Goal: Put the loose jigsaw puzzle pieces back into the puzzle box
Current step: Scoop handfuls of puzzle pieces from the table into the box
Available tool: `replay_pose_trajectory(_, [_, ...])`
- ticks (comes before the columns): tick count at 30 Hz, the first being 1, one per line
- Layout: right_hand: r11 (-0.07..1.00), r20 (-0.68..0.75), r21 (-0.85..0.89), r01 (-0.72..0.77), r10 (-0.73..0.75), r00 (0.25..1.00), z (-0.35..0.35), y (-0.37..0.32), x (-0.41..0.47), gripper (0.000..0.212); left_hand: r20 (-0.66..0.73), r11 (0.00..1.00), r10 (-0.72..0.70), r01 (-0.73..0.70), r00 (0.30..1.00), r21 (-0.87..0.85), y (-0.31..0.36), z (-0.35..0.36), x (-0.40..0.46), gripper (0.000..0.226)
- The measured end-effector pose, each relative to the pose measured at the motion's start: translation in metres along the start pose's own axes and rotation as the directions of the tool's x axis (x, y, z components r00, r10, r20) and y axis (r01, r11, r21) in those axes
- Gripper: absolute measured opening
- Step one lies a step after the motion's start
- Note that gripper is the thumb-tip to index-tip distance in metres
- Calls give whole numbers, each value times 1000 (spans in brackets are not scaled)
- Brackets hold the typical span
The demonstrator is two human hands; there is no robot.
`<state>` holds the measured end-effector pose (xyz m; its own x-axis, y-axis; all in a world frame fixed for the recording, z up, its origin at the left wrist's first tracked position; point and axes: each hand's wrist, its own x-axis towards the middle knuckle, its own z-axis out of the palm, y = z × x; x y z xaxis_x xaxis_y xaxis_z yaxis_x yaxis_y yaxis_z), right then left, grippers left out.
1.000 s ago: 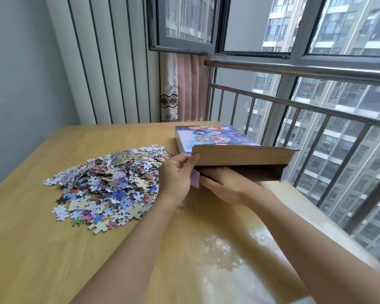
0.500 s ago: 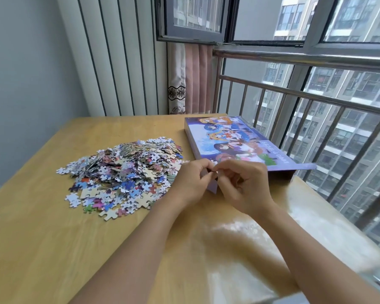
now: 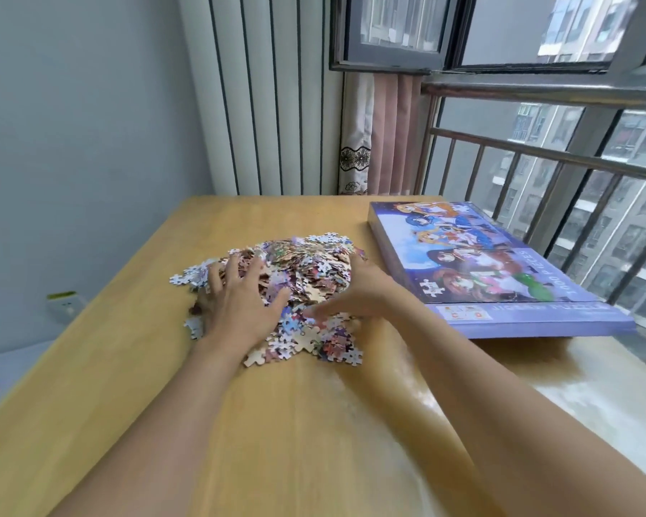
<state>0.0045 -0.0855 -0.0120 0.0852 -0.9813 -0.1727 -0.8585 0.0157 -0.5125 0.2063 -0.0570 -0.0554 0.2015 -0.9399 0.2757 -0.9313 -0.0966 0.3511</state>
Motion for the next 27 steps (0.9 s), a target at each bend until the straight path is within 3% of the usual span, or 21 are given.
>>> replay_pose_trajectory(3, [988,-81,142,-65,77,994,4,-15,23,152,116,995,-70,77,991,-56,-12,4,9,74])
replay_pose_trajectory(6, [980,-82,190,-63,79,993,7,-29,45,150,132,998,-52,54,990,-13,-15,8,15,76])
replay_pose_trajectory(8, [987,-28,149,-58,63,998,10,-35,60,154,117,999,-42,43,992,0,-17,11,16,75])
replay_pose_trajectory(10, [994,49,109,-28,23,999,14,-38,82,140,102,1000,-29,30,994,-7,-18,12,17,73])
replay_pose_trajectory(13, [999,23,-15,-39,39,999,13,-54,81,131,89,999,-8,11,996,-36,-18,14,19,72])
replay_pose_trajectory(17, [997,-51,-53,-50,48,998,6,-66,67,62,94,999,3,2,996,-53,-16,12,18,70])
replay_pose_trajectory(19, [999,-46,-5,-34,34,998,1,-68,67,44,91,998,2,4,996,-63,-16,12,18,69])
replay_pose_trajectory(27, [993,-26,107,42,-39,999,-12,-61,48,47,80,996,40,-33,996,-87,-15,12,17,66])
